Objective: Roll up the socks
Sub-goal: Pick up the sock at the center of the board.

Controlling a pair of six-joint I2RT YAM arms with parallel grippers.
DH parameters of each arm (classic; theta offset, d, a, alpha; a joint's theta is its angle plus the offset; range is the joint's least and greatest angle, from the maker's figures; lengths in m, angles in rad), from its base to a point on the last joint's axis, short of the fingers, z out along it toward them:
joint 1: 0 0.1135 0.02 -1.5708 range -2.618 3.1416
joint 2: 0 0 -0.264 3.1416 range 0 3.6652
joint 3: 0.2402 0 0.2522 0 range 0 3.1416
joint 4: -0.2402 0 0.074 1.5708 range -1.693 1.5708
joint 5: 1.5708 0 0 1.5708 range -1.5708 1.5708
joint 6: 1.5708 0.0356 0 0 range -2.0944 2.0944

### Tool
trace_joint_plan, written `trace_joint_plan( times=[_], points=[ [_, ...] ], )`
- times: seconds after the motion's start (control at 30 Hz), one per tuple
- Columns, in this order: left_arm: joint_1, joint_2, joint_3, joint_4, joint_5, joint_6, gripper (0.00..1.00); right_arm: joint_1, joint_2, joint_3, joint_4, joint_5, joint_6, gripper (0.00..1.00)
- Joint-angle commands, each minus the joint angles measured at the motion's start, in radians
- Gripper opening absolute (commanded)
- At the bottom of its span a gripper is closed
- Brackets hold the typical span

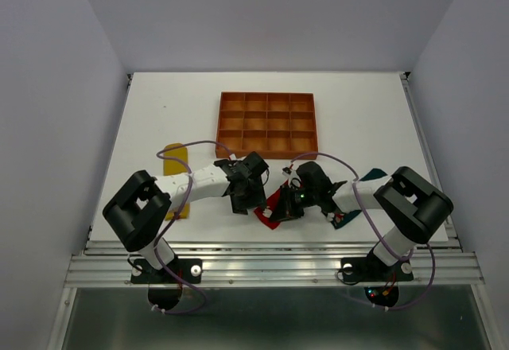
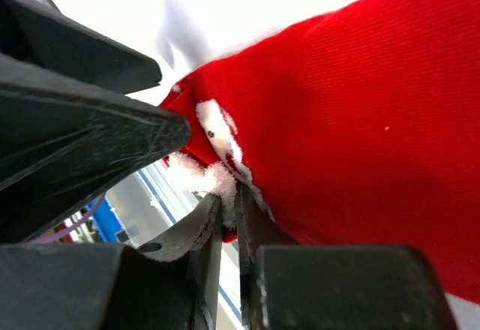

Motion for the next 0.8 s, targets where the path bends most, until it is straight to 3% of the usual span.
trace_joint_plan(
  times=[0.0,0.27,0.5,0.77],
  points=[
    [0.004,-0.04,0.043,-0.047,-0.073,0.014,0.65,-0.005,0.061,0.011,-0.096,0.131,0.024,0.01],
    [0.016,-0.196,-0.041,-0.04,-0.123,-0.021,0.65,-0.014,0.122,0.038,-0.109,0.125,0.087,0.01],
    [0.027,-0.333,-0.184,0.074,-0.076,-0.016,0.64,-0.024,0.122,0.042,-0.125,0.126,0.108,0.01],
    [0.034,-0.299,-0.256,0.184,0.019,0.013,0.58,-0.024,0.128,0.045,-0.132,0.117,0.111,0.01]
  ],
)
